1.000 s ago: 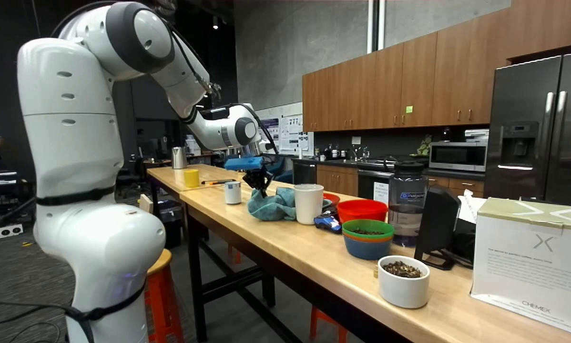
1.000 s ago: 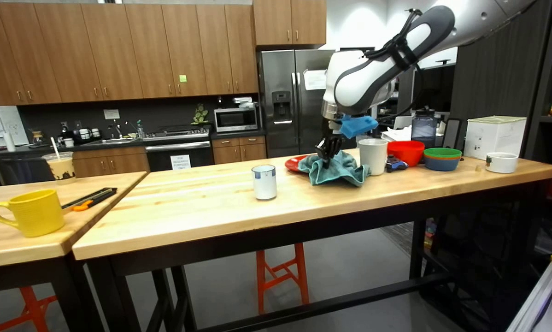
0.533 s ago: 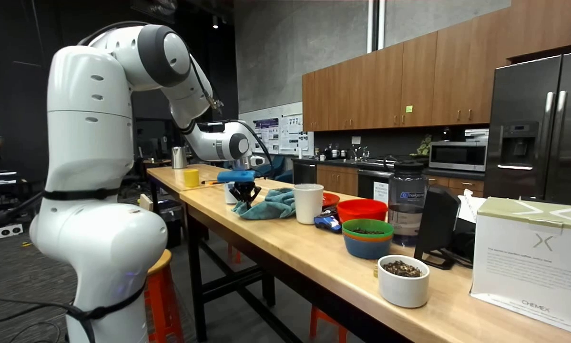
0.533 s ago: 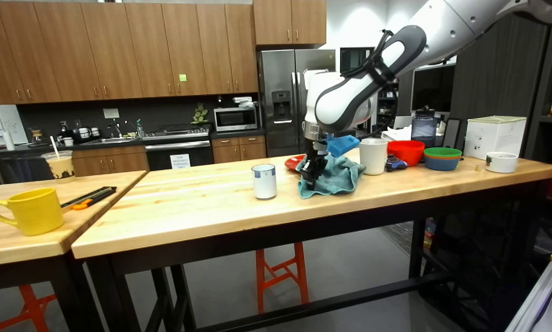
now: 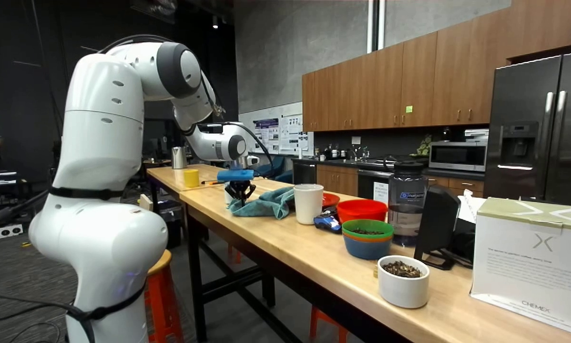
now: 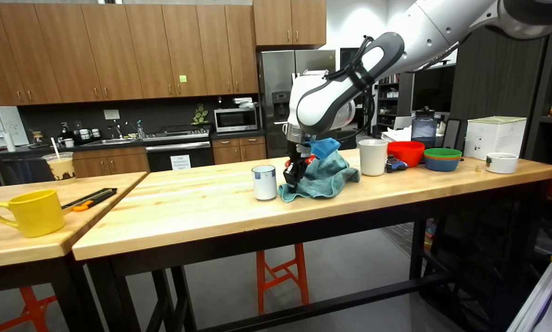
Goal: Wipe the table with the blue towel
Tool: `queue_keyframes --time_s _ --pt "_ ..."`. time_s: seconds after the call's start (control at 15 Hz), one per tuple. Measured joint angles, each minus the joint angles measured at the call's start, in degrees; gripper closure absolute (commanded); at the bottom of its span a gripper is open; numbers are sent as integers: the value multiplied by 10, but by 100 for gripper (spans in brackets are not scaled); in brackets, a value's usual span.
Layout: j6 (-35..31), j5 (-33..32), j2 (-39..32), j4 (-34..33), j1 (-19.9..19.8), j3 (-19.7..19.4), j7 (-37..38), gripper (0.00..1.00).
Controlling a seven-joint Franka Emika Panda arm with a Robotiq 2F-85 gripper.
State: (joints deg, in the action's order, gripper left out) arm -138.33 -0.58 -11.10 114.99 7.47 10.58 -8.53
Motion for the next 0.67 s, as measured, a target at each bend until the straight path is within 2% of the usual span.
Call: queue_keyframes --time_s 0.67 --pt "31 0 -76 -106 19 25 -39 99"
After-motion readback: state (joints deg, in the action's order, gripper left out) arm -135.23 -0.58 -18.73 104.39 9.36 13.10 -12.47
